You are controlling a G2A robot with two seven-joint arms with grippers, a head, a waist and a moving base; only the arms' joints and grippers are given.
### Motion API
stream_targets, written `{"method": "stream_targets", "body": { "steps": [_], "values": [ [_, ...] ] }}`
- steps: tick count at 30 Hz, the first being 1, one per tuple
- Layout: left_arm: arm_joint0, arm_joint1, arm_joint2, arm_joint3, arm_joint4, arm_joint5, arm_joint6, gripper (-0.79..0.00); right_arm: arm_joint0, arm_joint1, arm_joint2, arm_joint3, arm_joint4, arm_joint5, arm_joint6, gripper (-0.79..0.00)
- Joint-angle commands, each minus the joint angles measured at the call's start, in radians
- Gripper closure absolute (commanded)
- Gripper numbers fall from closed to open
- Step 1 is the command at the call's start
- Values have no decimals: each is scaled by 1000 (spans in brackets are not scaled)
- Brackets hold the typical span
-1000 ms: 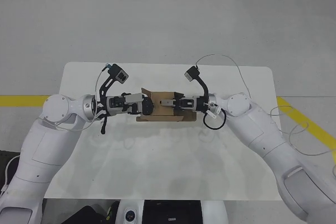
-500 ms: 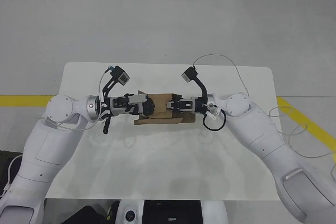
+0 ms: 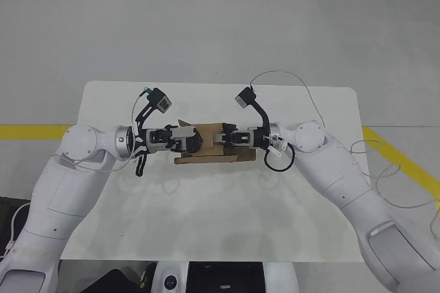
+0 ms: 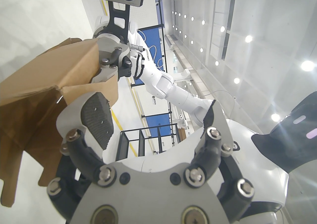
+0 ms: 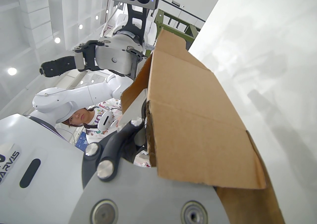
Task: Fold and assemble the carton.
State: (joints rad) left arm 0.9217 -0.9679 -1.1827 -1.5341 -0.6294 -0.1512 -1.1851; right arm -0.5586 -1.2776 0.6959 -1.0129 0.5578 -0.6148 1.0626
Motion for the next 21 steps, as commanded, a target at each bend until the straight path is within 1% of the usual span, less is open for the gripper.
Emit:
{"method": "stream_targets", "body": {
  "steps": [1,6,13,17,21],
  "values": [
    [1,0,-2,0,8,1,0,-785,-4,-1,7,0,7,1,4,0],
    [6,-2,-5,3,-10,8,11,-785,-12,-4,21,0,16,8,25,0],
    [-1,-4,-35,5,-67,15,19,-785,-20,-3,44,21,4,26,45,0],
    [-5,-2,-55,11,-51,10,25,-785,-25,1,62,27,-1,33,65,0],
    [1,1,-65,28,-13,8,29,-785,-36,7,81,21,10,40,110,0]
  ]
}}
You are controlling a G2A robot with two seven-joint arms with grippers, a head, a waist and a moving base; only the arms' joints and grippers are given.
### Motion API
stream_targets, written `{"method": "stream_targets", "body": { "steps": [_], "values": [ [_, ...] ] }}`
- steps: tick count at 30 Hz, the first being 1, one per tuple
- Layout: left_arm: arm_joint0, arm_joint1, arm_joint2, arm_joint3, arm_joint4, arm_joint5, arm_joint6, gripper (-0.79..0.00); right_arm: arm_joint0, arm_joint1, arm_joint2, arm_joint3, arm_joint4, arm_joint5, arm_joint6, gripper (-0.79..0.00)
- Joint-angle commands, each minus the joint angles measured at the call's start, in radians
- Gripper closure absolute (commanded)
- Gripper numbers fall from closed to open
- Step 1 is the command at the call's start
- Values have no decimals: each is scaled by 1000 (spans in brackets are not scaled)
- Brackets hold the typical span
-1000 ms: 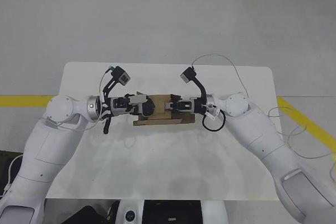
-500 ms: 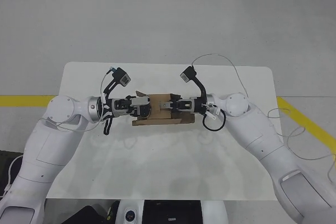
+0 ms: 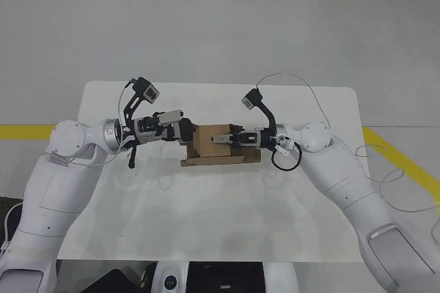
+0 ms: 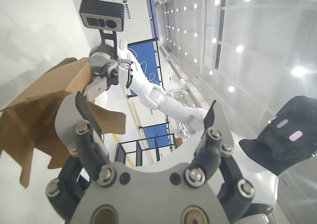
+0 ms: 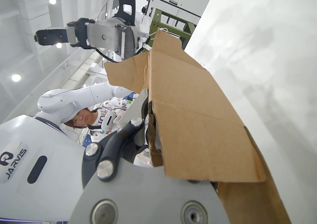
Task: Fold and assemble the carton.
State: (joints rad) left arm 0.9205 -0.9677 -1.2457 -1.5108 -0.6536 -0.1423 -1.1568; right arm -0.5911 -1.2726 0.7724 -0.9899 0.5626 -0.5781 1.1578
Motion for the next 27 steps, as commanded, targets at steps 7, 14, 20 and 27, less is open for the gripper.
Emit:
{"method": "stream_targets", "body": {
  "steps": [7,14,20,27],
  "values": [
    [19,4,1,5,74,-10,-15,-785,-22,12,37,-26,24,41,79,0],
    [16,-1,11,15,66,-9,1,-785,-42,11,38,-69,39,67,140,0],
    [12,-6,29,11,57,-9,-3,-785,-46,-1,24,-81,54,71,153,0],
    [12,-5,17,28,78,-12,7,-785,-37,-1,54,-30,33,61,105,0]
  ]
}}
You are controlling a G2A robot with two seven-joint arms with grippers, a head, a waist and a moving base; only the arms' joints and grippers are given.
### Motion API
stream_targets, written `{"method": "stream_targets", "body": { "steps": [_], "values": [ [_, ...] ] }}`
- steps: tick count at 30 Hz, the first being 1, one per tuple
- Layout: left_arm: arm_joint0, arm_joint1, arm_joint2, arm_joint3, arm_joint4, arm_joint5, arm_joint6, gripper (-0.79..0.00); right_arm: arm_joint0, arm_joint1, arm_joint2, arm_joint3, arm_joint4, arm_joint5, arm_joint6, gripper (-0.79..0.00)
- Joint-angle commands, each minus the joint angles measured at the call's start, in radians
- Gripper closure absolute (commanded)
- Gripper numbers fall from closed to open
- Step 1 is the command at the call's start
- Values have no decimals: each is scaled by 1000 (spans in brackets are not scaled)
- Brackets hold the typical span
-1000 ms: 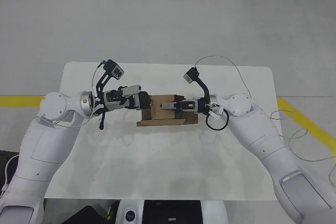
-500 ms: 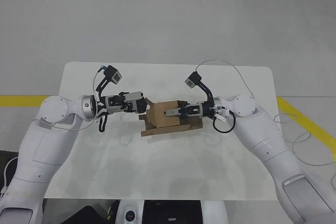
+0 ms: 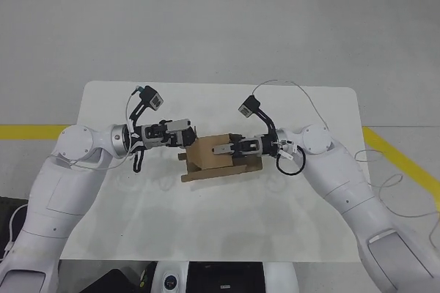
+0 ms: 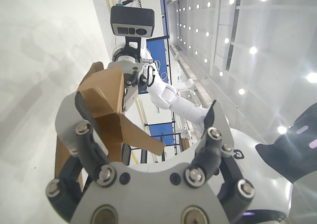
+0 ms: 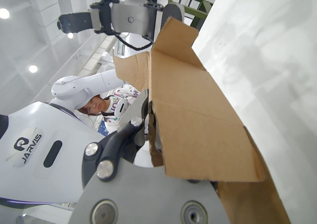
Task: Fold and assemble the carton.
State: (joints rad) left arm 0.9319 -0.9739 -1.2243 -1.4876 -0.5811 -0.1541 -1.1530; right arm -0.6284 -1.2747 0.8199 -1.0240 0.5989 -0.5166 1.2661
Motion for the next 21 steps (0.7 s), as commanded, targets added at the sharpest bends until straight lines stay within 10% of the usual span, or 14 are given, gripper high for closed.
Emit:
{"method": "stream_targets", "body": {
  "steps": [1,21],
  "values": [
    [2,1,-7,8,10,-1,6,-785,1,2,12,6,-7,-1,-6,0],
    [37,4,-13,-42,79,-13,37,-785,-28,11,69,-44,-87,46,-112,0]
  ]
}}
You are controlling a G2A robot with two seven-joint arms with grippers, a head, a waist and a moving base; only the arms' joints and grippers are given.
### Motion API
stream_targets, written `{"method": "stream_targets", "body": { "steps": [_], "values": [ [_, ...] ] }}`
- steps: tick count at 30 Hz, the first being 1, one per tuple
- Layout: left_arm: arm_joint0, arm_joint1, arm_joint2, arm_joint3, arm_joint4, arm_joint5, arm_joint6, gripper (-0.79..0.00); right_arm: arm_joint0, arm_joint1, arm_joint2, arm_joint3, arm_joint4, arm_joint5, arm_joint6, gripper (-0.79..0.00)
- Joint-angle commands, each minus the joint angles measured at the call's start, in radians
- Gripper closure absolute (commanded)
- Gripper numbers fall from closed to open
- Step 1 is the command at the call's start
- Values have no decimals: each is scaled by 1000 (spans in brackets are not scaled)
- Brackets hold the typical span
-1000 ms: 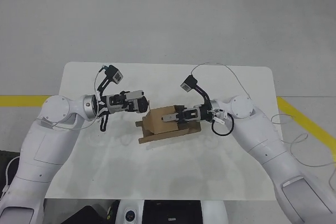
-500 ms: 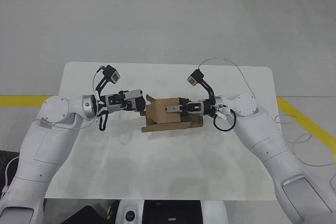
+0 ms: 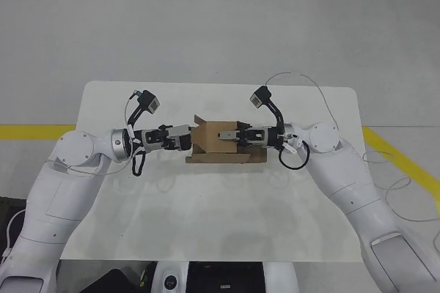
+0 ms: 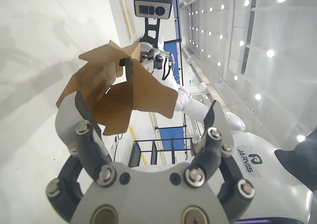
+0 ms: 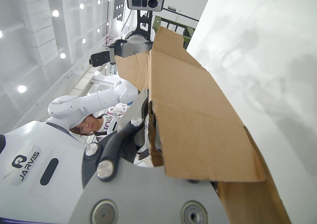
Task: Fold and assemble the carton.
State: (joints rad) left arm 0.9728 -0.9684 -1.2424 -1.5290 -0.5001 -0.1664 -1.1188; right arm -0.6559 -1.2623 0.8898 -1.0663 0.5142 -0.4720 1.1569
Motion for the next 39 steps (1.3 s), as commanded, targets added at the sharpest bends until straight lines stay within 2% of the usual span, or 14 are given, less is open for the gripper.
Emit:
{"method": "stream_targets", "body": {
  "steps": [1,9,19,28,39],
  "values": [
    [-7,-3,11,-2,-3,-2,3,-785,0,-2,-2,-2,-2,3,-6,0],
    [-9,-10,41,-27,-16,-1,-10,-785,0,-9,14,13,-24,4,-113,0],
    [11,-14,60,-64,-22,8,-18,-785,-4,-19,15,0,-35,9,-156,0],
    [14,-18,69,-69,-24,13,-12,-785,-6,-27,17,-1,-31,9,-158,0],
    [16,-9,15,-35,9,15,-2,-785,-15,-22,50,16,-39,4,-121,0]
  ]
}}
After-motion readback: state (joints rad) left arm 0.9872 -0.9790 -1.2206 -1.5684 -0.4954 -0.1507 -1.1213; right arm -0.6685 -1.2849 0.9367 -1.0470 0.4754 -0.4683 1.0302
